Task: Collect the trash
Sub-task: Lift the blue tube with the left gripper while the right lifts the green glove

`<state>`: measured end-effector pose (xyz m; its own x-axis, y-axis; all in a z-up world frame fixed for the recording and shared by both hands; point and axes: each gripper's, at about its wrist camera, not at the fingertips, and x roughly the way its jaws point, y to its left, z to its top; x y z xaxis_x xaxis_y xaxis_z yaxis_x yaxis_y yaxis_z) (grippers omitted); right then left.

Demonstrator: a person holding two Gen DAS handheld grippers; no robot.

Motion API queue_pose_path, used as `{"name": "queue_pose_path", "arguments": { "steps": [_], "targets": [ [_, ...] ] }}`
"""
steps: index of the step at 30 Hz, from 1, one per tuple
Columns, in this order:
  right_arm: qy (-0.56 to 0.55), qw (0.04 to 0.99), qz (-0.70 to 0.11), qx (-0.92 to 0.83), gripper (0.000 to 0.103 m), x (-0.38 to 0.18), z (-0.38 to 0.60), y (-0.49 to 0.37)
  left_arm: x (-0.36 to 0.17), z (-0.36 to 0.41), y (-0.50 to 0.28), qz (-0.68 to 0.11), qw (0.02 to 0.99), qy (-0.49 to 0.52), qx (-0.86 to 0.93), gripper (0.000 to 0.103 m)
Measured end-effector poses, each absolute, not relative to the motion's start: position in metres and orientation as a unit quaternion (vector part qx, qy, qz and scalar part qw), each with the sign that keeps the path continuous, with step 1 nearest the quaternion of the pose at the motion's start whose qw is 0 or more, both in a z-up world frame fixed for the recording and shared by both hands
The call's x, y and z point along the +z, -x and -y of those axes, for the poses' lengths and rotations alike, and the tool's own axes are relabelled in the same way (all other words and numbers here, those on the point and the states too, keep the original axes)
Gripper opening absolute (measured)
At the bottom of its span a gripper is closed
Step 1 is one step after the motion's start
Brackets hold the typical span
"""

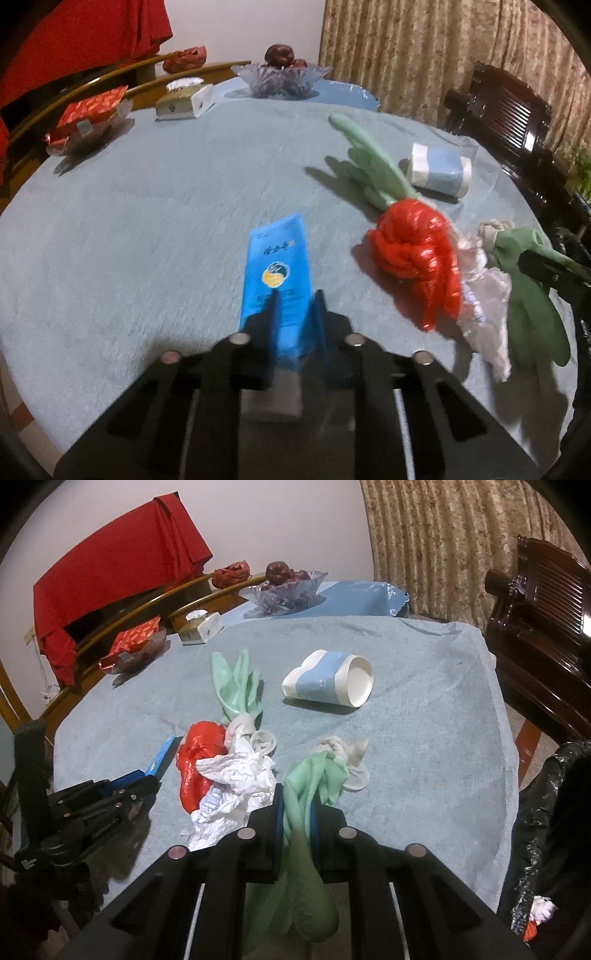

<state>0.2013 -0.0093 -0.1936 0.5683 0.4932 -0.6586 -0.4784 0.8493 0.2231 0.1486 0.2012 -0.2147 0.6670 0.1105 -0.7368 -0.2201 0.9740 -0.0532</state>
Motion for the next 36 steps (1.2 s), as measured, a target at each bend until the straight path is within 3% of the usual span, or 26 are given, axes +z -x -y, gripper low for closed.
{"name": "queue_pose_path", "arguments": {
  "steps": [26,36],
  "targets": [
    [-0.008,0.888,-0.367,0.276,0.013,-0.185,0.007,-0.198,-0.198,-0.249,-0.135,-0.385,0.904,0.122,0.144,0.005],
    [-0.008,0.886,-0.373,0.275,0.013,-0.19,0.008,-0.199,-0.21,-0.26,-0.139,-0.399,0.892,0.119,0.179,0.013]
  ]
}}
